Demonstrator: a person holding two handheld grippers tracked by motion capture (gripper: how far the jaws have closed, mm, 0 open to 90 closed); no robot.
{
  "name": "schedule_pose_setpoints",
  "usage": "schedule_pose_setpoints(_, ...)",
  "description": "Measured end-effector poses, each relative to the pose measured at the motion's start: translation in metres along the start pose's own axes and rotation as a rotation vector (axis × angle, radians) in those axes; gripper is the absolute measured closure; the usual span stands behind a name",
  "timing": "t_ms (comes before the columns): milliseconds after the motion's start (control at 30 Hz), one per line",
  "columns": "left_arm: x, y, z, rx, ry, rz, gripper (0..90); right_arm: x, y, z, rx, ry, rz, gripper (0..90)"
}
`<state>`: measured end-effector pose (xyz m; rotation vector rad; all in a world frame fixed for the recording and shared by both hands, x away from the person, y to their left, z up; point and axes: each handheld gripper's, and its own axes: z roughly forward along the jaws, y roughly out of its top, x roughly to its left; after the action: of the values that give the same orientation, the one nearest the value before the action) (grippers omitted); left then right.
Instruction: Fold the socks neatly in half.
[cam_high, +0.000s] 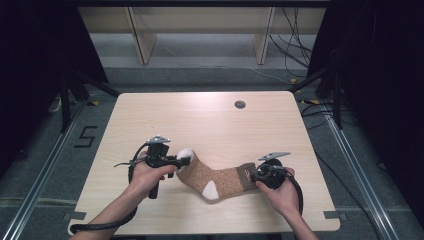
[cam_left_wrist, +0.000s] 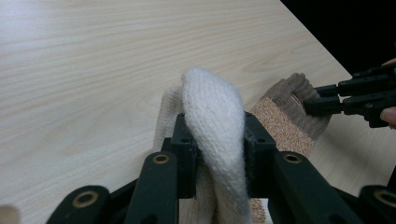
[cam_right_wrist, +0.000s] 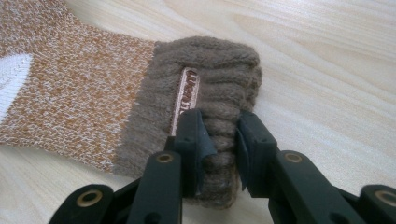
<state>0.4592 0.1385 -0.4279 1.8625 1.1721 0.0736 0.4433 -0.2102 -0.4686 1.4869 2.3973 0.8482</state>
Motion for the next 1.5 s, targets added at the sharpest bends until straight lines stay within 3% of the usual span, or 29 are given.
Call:
schedule_pose_setpoints(367,-0.008,-0.007,0.018,0.035,0.010,0.016,70.7,0.001,0.001,-0.001,0.002,-0.007,-0.006,71.5)
schedule_pose_setpoints(400,-0.007,-0.007,0.019,0.049,0.013,0.031,70.7,0.001,0.001,-0.001,0.001,-0.009,-0.016,71.5)
schedule_pose_setpoints(467,-0.009,-0.007,0.022,0.048,0.016,0.028,70.7,0.001,0.000,-0.001,-0.001,-0.011,-0.012,71.5)
schedule_pose_setpoints(500,-0.010,-0.007,0.023,0.053,0.011,0.031,70.7,0.003,0.000,-0.001,0.004,-0.007,0.014,71.5)
schedule_pose_setpoints(533,-0.011,-0.007,0.025,0.045,0.007,0.019,70.7,0.002,0.000,-0.001,0.000,-0.009,-0.001,71.5)
schedule_pose_setpoints(633,-0.016,-0.007,0.028,0.062,0.004,0.045,70.7,0.001,0.001,-0.001,0.001,-0.008,-0.012,71.5)
schedule_pose_setpoints(967,-0.026,-0.011,0.041,0.071,0.003,0.051,70.5,0.002,0.000,-0.001,-0.004,-0.006,-0.006,71.5)
schedule_pose_setpoints(1167,-0.036,-0.012,0.047,0.089,-0.001,0.087,70.5,0.001,0.000,0.000,-0.006,-0.009,-0.022,71.5)
schedule_pose_setpoints(1500,-0.040,-0.017,0.059,0.112,-0.007,0.085,68.5,0.002,0.000,-0.001,-0.001,-0.007,-0.018,71.4)
